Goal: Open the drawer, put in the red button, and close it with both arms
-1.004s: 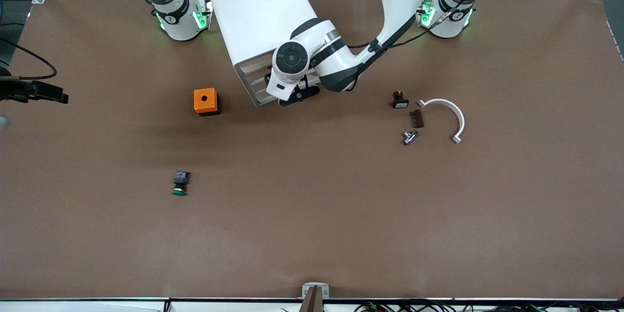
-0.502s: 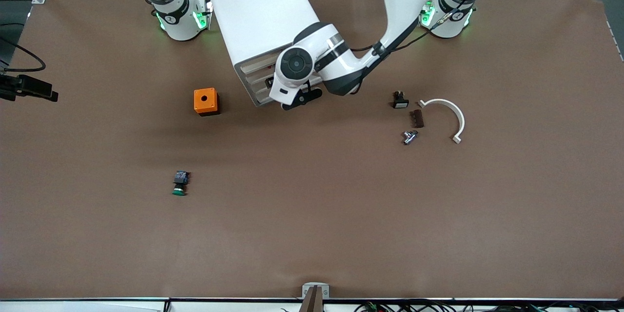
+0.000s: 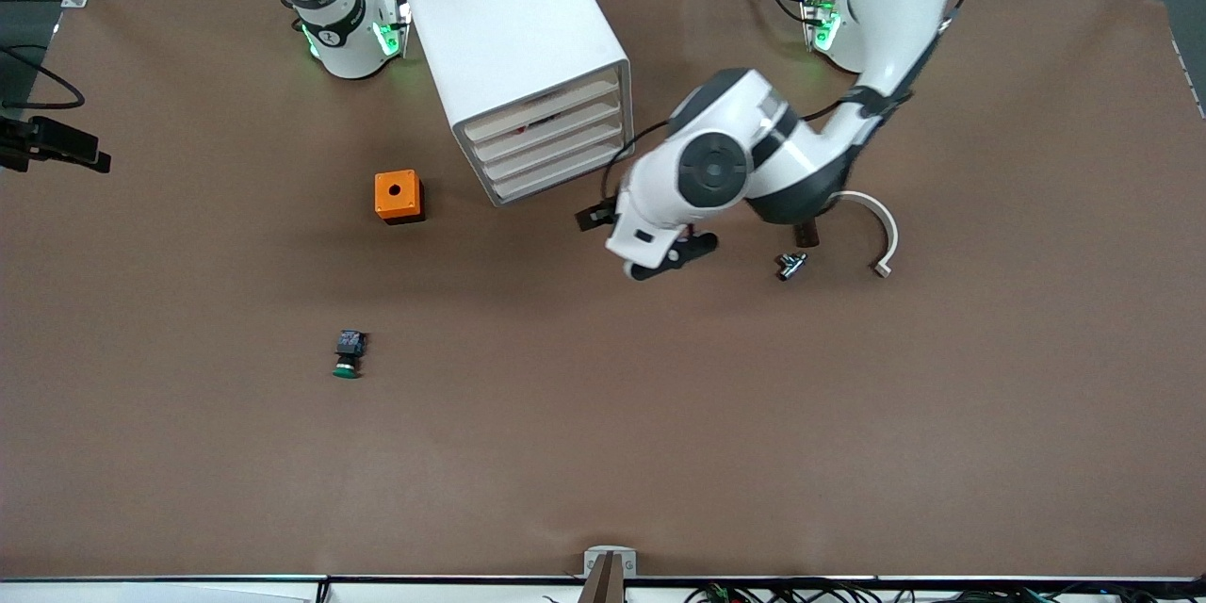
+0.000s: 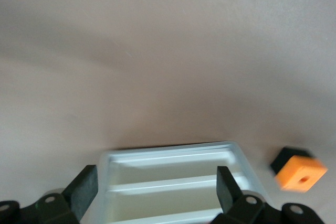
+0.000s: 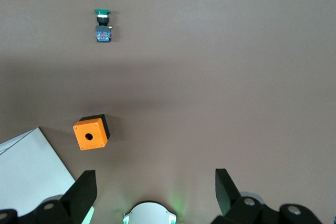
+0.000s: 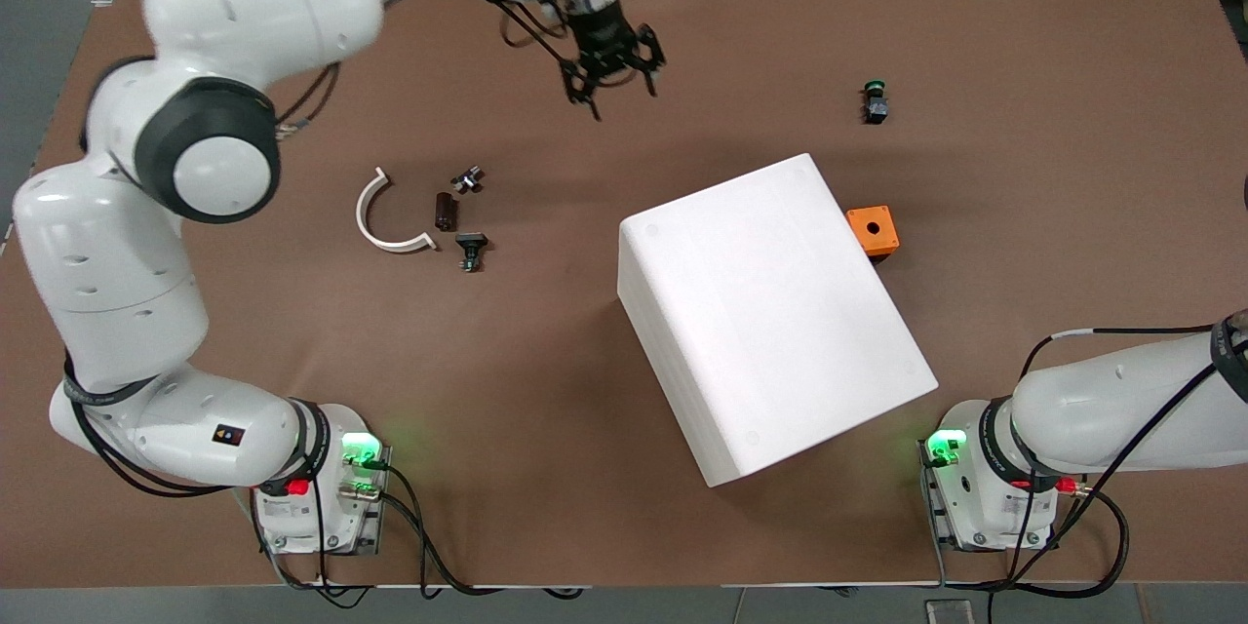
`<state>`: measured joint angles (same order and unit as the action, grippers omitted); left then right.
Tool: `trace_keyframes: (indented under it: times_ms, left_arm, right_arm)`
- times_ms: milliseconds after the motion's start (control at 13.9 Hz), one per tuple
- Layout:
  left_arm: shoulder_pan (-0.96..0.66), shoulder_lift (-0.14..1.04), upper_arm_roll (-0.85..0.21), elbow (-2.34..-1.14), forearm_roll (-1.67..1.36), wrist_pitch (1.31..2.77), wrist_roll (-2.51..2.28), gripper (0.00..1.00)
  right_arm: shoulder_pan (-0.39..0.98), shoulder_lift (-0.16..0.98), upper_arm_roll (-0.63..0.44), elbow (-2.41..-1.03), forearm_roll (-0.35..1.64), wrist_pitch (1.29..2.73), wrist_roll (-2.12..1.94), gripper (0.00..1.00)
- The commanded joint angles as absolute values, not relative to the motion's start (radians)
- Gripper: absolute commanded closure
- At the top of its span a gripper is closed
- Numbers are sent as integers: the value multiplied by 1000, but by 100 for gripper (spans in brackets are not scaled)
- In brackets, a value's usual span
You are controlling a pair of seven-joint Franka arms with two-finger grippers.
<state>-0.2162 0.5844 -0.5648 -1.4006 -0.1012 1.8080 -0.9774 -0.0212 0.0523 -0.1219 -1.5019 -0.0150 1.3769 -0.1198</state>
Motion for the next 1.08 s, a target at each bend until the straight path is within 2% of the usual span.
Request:
trace_keyframes:
  times_ms: [0, 215, 502, 789, 1004]
  left_arm:
    - [-93, 453, -571, -1437, -115, 1663, -655, 1]
    - [36, 339, -571, -1439, -117, 1559, -497, 1]
    - [221, 221, -572, -1454, -126, 1519, -497, 0]
    - [349, 219, -571, -1440, -242, 1401, -486, 1]
    - [365, 206, -565, -1436, -111, 1388, -353, 1]
  right_arm:
    - [-32, 8, -120, -1549, -8, 1382, -112, 0]
    - [-20, -15, -109, -1540, -14, 1382, -123, 0]
    - [-32, -15, -114, -1535, -6, 1384, -118, 0]
    - [-89, -24, -114, -1545, 60, 1388, -120, 0]
    - [-87, -32, -110, -1546, 58, 1414, -124, 0]
